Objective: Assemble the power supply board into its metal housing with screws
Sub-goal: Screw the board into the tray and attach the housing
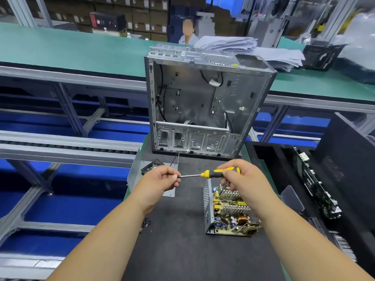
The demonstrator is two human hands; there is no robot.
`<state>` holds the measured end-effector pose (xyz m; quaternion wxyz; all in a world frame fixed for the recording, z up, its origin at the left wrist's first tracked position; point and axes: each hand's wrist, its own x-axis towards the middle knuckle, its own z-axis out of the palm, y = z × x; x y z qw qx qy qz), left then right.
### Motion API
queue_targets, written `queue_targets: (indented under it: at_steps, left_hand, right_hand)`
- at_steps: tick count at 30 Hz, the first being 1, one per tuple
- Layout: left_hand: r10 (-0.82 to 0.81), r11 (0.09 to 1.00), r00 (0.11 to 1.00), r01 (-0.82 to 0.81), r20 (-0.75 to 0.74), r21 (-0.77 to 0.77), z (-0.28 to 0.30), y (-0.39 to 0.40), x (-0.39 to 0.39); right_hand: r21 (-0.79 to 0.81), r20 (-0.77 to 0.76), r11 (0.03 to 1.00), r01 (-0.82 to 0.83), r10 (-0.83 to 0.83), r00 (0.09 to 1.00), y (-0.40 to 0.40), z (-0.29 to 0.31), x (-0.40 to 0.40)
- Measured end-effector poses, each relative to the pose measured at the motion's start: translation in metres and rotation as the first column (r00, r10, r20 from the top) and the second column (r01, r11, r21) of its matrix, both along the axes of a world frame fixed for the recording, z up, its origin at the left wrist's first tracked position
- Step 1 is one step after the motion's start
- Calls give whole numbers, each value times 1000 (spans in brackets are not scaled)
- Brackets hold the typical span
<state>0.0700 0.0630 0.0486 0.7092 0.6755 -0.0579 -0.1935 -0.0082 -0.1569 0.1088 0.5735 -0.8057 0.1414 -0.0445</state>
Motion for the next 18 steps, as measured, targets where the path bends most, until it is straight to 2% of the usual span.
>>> queue_targets:
  at_steps: [10, 18]
  left_hand:
    - [92, 985, 964, -126, 250, 121, 24, -39, -17]
    - [-48, 917, 927, -106, 372, 383, 36, -93, -44]
  right_hand:
    - [-86, -39, 978, -191, 189, 981, -43, 4, -17]
    - [-186, -97, 935, -303, 289, 952, -101, 3, -42]
